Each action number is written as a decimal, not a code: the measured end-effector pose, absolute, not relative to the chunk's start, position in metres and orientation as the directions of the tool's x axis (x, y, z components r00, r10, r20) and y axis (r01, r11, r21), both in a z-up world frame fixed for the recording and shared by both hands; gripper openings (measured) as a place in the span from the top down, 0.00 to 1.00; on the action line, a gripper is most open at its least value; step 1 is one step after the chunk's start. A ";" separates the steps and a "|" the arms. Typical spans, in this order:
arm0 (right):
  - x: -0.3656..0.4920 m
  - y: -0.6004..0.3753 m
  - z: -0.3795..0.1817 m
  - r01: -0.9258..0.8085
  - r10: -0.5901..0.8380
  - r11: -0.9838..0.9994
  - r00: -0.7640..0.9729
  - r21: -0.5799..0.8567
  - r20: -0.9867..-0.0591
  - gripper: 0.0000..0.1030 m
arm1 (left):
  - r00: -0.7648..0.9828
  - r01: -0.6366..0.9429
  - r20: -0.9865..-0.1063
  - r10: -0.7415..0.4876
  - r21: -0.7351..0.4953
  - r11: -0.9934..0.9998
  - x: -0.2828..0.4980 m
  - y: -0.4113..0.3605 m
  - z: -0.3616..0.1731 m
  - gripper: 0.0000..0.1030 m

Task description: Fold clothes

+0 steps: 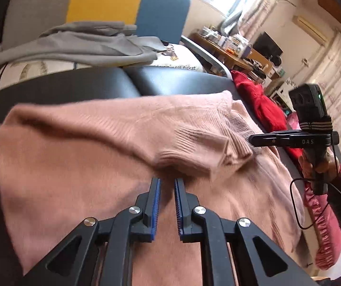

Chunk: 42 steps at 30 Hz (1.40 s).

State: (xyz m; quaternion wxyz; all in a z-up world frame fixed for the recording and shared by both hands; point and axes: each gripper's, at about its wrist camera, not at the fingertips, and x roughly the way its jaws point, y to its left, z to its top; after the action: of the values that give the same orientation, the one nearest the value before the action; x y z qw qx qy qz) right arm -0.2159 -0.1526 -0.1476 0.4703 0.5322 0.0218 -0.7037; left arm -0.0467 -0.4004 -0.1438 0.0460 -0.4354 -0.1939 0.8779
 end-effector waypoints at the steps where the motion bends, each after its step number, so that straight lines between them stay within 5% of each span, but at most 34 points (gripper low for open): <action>1: -0.215 -0.148 -0.145 0.683 -0.631 -0.568 -0.005 0.458 -0.776 0.87 | -0.632 0.099 -0.733 0.252 -0.399 -0.912 -0.039 -0.406 -0.140 0.90; 9: -0.189 -0.159 -0.110 0.737 -0.670 -0.551 -0.110 0.393 -0.734 0.84 | -0.757 0.134 -0.605 0.248 -0.514 -0.847 -0.046 -0.431 -0.100 0.88; 17: -0.177 -0.219 -0.142 0.761 -0.549 -0.583 -0.110 0.285 -0.829 0.83 | -0.596 0.060 -0.741 0.308 -0.424 -0.904 -0.100 -0.384 -0.139 0.87; 19: -0.176 -0.215 -0.151 0.763 -0.517 -0.592 -0.112 0.260 -0.849 0.83 | -0.554 0.056 -0.797 0.242 -0.326 -0.944 -0.092 -0.377 -0.157 0.88; 25: -0.174 -0.187 -0.166 0.745 -0.556 -0.613 -0.173 0.262 -0.813 0.85 | -0.649 0.113 -0.737 0.186 -0.336 -0.935 -0.068 -0.374 -0.169 0.88; 42: -0.158 -0.186 -0.170 0.714 -0.573 -0.663 -0.293 0.223 -0.765 0.85 | -0.653 0.264 -0.757 -0.007 -0.219 -0.939 -0.047 -0.351 -0.144 0.88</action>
State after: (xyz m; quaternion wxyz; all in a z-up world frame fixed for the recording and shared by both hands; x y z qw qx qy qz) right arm -0.1584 -0.1863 -0.1704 0.4023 0.4377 0.0808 -0.8000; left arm -0.0473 -0.3506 -0.1438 -0.0755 -0.4097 -0.1570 0.8954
